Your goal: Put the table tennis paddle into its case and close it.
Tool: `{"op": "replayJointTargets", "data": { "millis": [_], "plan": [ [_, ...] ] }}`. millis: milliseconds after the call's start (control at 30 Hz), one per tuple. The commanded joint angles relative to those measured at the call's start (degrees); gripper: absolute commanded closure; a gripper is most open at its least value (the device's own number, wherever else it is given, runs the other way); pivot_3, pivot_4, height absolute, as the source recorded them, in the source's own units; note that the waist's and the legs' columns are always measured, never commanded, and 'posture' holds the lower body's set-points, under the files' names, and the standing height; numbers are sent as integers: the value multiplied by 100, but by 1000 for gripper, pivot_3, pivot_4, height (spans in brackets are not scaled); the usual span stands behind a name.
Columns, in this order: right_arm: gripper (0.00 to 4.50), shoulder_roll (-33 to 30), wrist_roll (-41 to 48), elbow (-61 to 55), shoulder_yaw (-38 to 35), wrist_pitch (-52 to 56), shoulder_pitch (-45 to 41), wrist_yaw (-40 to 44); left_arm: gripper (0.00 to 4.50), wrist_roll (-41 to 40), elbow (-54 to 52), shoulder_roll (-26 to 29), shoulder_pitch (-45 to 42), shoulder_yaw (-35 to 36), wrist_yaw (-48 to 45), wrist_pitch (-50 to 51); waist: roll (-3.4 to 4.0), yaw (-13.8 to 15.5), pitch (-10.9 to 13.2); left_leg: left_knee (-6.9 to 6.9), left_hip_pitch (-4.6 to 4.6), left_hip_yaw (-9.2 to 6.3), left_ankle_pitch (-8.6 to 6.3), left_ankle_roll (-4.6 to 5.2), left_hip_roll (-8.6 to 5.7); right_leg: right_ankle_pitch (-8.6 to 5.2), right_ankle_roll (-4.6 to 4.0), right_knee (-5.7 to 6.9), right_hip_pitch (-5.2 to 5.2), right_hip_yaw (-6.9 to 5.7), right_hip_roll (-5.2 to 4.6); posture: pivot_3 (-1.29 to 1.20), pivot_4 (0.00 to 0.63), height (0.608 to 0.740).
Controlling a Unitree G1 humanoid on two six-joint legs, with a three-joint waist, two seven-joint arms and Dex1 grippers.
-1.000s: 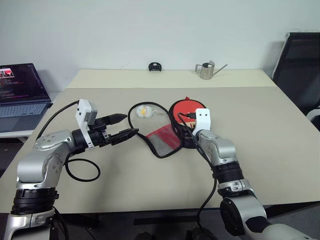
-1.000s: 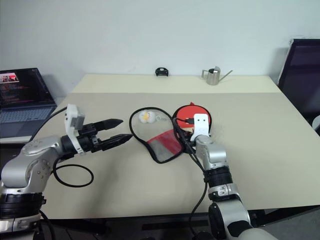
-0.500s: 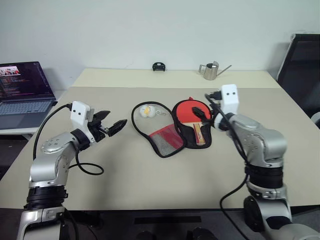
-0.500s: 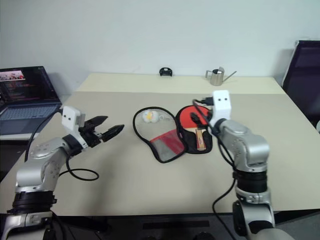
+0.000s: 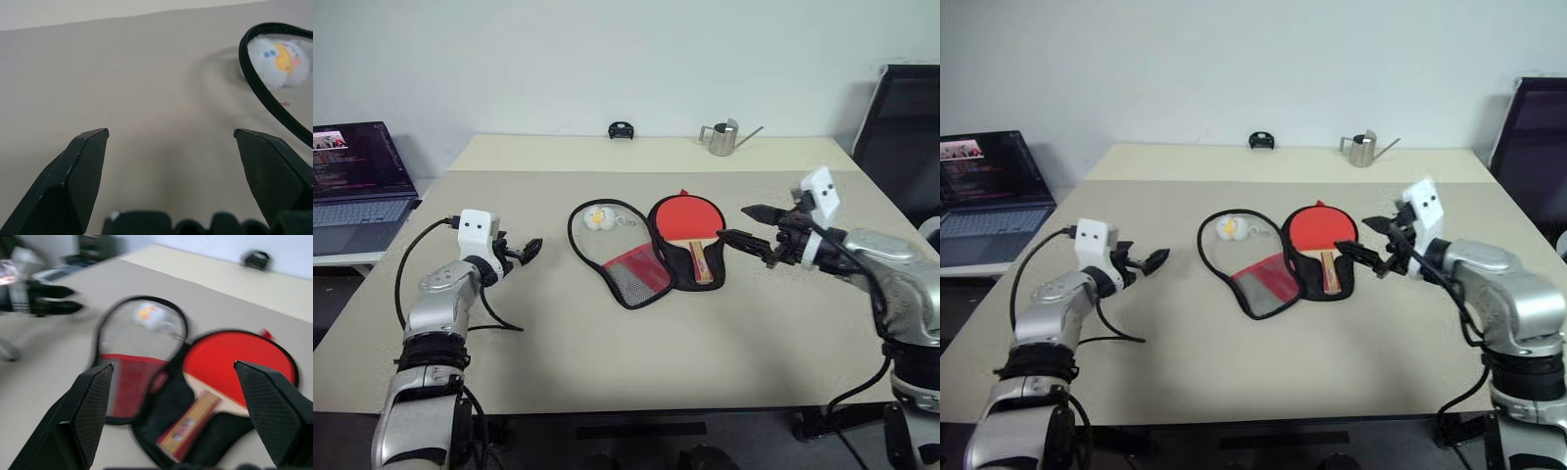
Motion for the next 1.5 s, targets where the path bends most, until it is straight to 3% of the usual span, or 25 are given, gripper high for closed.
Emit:
{"op": "replayJointTargets", "data": {
  "millis": [33,367,533,767,900,1267,1500],
  "plan": [
    [201,-177,329,-286,-92,-38,-37,234,0,164,564,-119,-455,-100,-55,-398,-1,1,0,1,1,0,0,0,0,0,0,0,1,-1,0,0,150,740],
    [201,-94,517,-345,-25,-53,34,-19,0,781,2302,-755,-1373,-435,501,-1169,-2,15,0,10,-1,-3,0,0,-5,1,1,1,7,-6,-6,0,150,740],
    [201,-93,611,-367,-38,-75,71,-126,0,633,2680,-1107,-1732,-262,458,-1405,-4,37,-1,12,-4,-4,0,0,-10,1,1,1,7,-9,-13,0,150,740],
    [201,-160,719,-434,-141,-59,113,-162,0,-92,2136,-1777,-2304,42,-1116,-1099,-6,81,1,19,-10,-6,0,-1,-12,1,2,1,7,-15,-14,0,150,740],
    [201,-243,786,-396,-235,-71,138,-199,0,-259,1688,-2018,-2463,-17,-1490,-848,-6,70,1,19,-8,-5,1,-1,-11,1,1,1,7,-12,-13,0,150,740],
    [201,-420,755,-310,-499,-105,235,-504,0,109,2086,-3164,-2804,-384,-869,-1238,-6,115,1,36,-5,-4,-2,4,-10,2,3,9,16,-10,-10,0,150,740],
    [201,-485,682,-415,-433,-149,443,-633,0,-146,1850,-2981,-2822,-230,-1450,-1128,-6,112,1,40,-5,-4,-2,4,-11,2,3,13,16,-9,-9,0,150,740]
  ]
}}
